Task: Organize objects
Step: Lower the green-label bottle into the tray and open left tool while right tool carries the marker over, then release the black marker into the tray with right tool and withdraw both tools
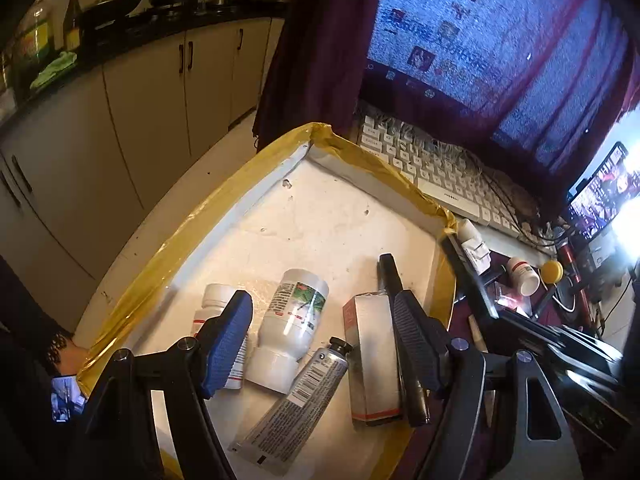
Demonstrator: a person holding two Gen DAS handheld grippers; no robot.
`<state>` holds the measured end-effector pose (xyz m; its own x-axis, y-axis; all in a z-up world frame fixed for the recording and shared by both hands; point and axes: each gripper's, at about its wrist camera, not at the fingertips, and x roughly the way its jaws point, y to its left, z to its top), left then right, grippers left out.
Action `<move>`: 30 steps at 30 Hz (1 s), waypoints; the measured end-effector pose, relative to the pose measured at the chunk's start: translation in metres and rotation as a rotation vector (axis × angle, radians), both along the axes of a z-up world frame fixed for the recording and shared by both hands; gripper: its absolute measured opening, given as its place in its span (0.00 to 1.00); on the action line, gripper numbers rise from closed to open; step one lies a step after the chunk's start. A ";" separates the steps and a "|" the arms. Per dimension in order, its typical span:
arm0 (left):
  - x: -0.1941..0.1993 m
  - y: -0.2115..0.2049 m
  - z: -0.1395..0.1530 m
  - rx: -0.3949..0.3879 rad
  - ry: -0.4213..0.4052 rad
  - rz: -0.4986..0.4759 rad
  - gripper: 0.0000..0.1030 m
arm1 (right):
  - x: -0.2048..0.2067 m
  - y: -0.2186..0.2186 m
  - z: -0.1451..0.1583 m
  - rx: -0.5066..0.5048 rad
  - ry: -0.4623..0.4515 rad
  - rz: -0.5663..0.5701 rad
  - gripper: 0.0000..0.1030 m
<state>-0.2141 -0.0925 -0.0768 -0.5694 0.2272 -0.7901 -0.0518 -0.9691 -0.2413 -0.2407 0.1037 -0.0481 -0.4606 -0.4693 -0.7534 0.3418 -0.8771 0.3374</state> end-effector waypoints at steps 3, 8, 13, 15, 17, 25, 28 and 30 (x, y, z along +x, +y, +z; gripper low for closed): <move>0.001 -0.006 -0.001 0.042 -0.009 0.009 0.66 | -0.015 -0.012 -0.004 0.025 -0.003 -0.018 0.12; 0.001 -0.008 0.000 0.063 -0.010 0.014 0.66 | -0.037 -0.028 -0.012 0.024 -0.013 -0.031 0.12; 0.009 -0.018 0.005 0.094 -0.005 0.033 0.66 | -0.044 -0.044 -0.027 0.053 -0.023 -0.009 0.12; 0.011 -0.021 0.006 0.102 -0.003 0.034 0.66 | -0.045 -0.048 -0.029 0.052 -0.008 -0.006 0.13; 0.011 -0.024 0.003 0.112 -0.011 0.042 0.66 | -0.045 -0.049 -0.032 0.048 -0.019 -0.005 0.13; 0.019 -0.025 -0.008 0.129 -0.022 0.051 0.66 | -0.035 -0.031 -0.022 -0.037 -0.024 0.021 0.24; 0.025 -0.027 -0.005 0.141 -0.013 0.052 0.66 | -0.019 -0.013 -0.011 -0.078 -0.010 0.027 0.25; 0.030 -0.027 0.001 0.156 0.008 0.042 0.66 | -0.005 0.003 -0.003 -0.109 -0.003 0.029 0.30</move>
<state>-0.1840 -0.1193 -0.0761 -0.5872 0.3228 -0.7423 -0.0150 -0.9212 -0.3887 -0.2461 0.1071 -0.0512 -0.4438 -0.5620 -0.6980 0.3656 -0.8247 0.4316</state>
